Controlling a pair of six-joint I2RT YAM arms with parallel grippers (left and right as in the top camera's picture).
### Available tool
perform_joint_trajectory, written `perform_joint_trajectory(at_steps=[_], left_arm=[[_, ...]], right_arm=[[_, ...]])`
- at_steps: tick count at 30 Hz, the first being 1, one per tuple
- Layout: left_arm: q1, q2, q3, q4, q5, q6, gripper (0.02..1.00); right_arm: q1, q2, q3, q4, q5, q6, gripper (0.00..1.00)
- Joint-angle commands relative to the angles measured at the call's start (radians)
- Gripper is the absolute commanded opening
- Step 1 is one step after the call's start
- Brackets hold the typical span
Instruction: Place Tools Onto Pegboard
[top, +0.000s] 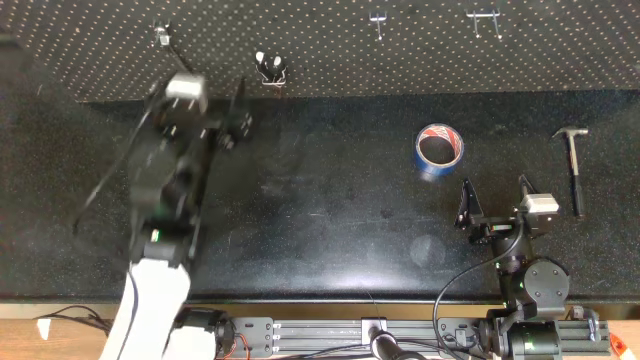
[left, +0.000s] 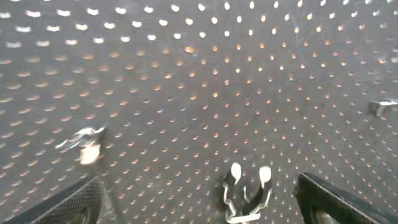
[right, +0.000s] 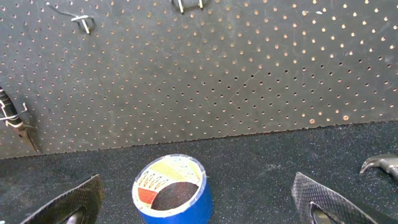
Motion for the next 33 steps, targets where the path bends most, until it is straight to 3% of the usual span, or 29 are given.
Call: perform_joint_trajectory(at_steps=[1,11,22,33], left_arm=[[0.095,-0.291,-0.238,0.048,0.141,0.005,0.996],[0.117,-0.69,-0.513,0.046,0.164,-0.032,0.996],[0.117,-0.904,-0.628,0.044,0.185,-0.032,0.996],[0.117,-1.019,-0.627,-0.169,0.192,-0.032,0.996]], right_arm=[[0.005,-0.007,-0.003,-0.004,-0.016,0.011,0.987],[0.005,-0.007,-0.003,-0.004,-0.016,0.011,0.989],[0.005,-0.007,-0.003,-0.004,-0.016,0.011,0.987],[0.005,-0.007,-0.003,-0.004,-0.016,0.011,0.989]])
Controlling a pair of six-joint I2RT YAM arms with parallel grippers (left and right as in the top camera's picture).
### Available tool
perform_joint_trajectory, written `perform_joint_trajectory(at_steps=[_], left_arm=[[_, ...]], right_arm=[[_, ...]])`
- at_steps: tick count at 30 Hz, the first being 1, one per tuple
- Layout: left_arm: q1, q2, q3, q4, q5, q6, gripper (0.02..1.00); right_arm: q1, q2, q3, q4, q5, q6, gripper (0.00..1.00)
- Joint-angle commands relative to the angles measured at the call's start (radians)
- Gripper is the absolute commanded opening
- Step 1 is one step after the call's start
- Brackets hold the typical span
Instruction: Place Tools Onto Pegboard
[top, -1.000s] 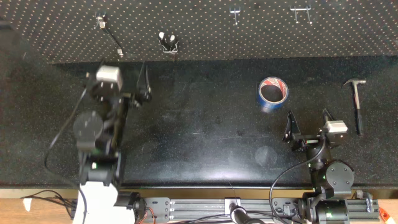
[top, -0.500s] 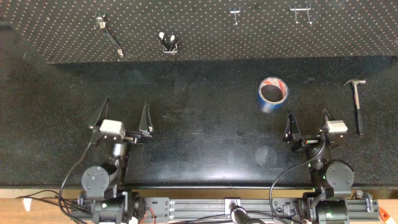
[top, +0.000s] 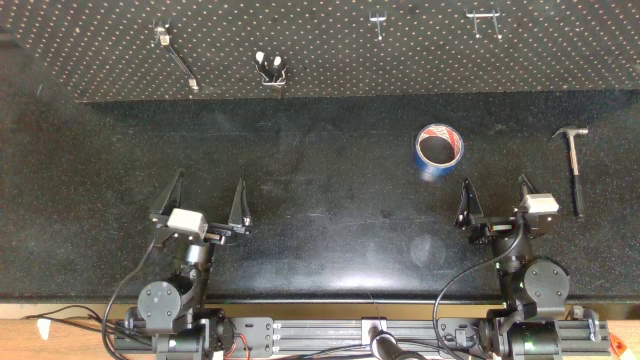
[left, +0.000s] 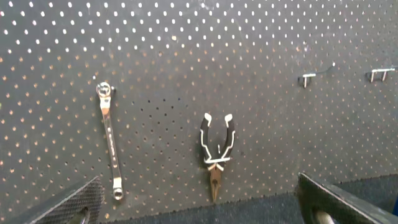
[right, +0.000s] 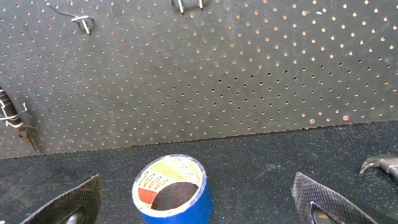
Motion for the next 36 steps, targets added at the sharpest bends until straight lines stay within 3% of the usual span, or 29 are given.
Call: perform_joint_trajectory(at_steps=[1,7,10,12,14,18,20,36], left_arm=[[0.003,-0.022,-0.002,-0.075,0.014,-0.005,0.996],[0.014,-0.022,-0.002,-0.274,-0.049,-0.005,0.996],[0.014,-0.022,-0.002,-0.275,-0.108,-0.008,0.996],[0.014,-0.022,-0.002,-0.285,-0.195,-0.111,0.996],[0.016,-0.022,-0.002,-0.282,-0.227,-0.145,0.998],[0.024,-0.022,-0.002,-0.282,-0.218,-0.144,0.996],[0.043,-0.022,-0.002,-0.282,-0.167,-0.145,0.996],[0.057,-0.021,-0.002,-0.282,-0.17,-0.144,0.996]], right_arm=[[0.005,-0.007,-0.003,-0.005,-0.016,0.011,0.989],[0.005,-0.007,-0.003,-0.005,-0.016,0.011,0.989],[0.005,-0.007,-0.003,-0.005,-0.016,0.011,0.989],[0.005,-0.007,-0.003,-0.005,-0.016,0.011,0.989],[0.005,-0.007,-0.003,-0.005,-0.016,0.011,0.989],[0.005,-0.007,-0.003,-0.005,-0.016,0.011,0.989],[0.005,-0.007,-0.003,-0.005,-0.016,0.011,0.987],[0.005,-0.007,-0.003,-0.005,-0.016,0.011,0.989]])
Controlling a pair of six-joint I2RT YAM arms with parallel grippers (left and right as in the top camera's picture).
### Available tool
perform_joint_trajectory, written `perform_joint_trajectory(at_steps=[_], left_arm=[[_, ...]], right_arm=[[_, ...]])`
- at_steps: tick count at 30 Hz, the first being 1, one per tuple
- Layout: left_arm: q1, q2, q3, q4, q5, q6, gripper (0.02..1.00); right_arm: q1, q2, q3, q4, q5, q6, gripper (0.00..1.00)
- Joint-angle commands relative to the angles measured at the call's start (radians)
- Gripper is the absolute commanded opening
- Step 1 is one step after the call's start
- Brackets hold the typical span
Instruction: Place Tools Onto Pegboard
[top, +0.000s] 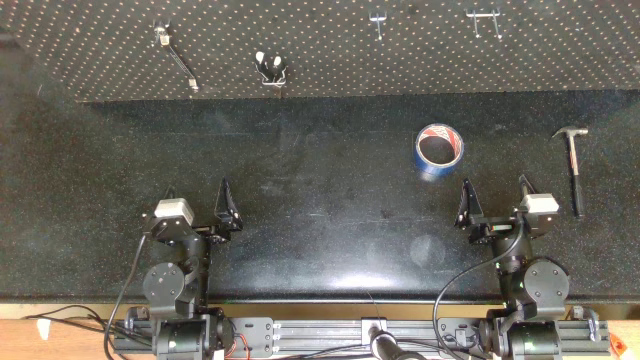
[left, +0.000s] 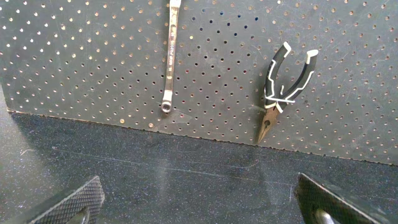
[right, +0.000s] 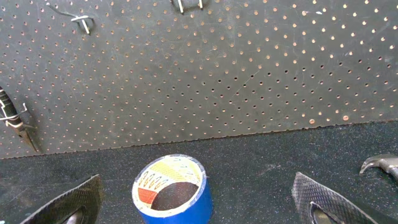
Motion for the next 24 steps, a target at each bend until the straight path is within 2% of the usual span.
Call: perform_joint_trajectory(at_steps=[1,14,19,24], left_arm=[[0.005,-0.012,-0.001,-0.008,0.014,-0.009,0.996],[0.005,-0.012,-0.001,-0.008,0.014,-0.009,0.996],[0.005,-0.012,-0.001,-0.008,0.014,-0.009,0.996],[0.005,-0.012,-0.001,-0.008,0.014,-0.009,0.996]], right_arm=[[0.005,-0.007,-0.003,-0.005,-0.016,0.011,0.989],[0.005,-0.007,-0.003,-0.005,-0.005,0.011,0.989],[0.005,0.04,0.021,0.008,-0.097,0.011,0.989],[0.022,0.274,0.128,0.016,-0.15,0.005,0.989]])
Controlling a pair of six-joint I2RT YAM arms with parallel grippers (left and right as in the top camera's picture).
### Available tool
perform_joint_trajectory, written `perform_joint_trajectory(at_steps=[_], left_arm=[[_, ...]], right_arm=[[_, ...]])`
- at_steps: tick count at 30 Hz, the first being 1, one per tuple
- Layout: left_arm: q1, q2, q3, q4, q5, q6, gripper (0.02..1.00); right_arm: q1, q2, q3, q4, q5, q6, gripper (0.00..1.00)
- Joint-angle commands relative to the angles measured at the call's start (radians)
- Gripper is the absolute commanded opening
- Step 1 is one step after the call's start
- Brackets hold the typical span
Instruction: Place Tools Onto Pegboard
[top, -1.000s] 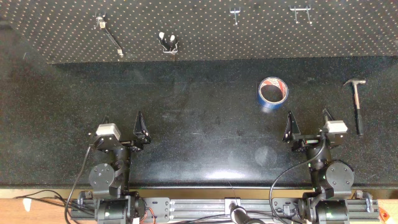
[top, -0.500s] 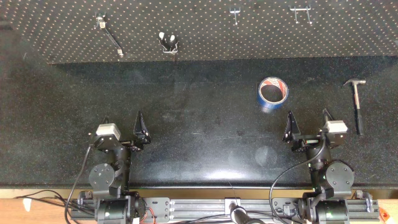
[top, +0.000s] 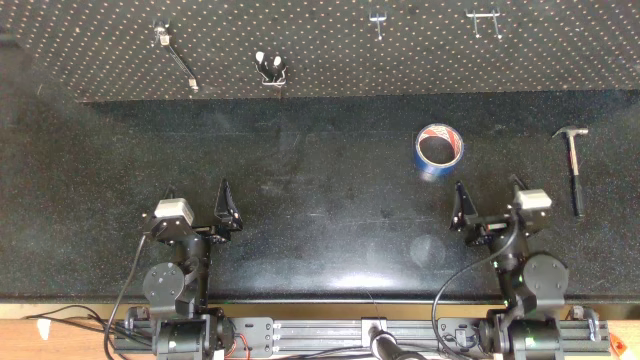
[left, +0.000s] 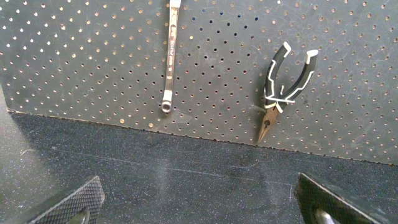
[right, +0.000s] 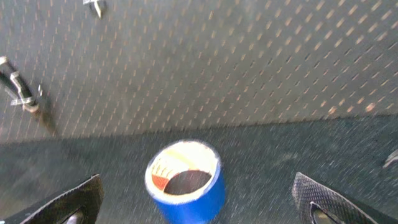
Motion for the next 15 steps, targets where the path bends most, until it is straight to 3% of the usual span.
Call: perform_joint_trajectory(at_steps=[1,10,15], left_arm=[[0.005,-0.012,-0.001,-0.008,0.014,-0.009,0.996],[0.005,-0.012,-0.001,-0.008,0.014,-0.009,0.993],[0.005,-0.012,-0.001,-0.008,0.014,-0.009,0.996]], right_arm=[[0.034,0.231,0.135,0.005,-0.072,-0.002,0.989],[0.132,0.676,0.387,-0.013,-0.087,-0.003,0.989],[0.154,0.914,0.597,-0.181,-0.086,-0.012,0.989]])
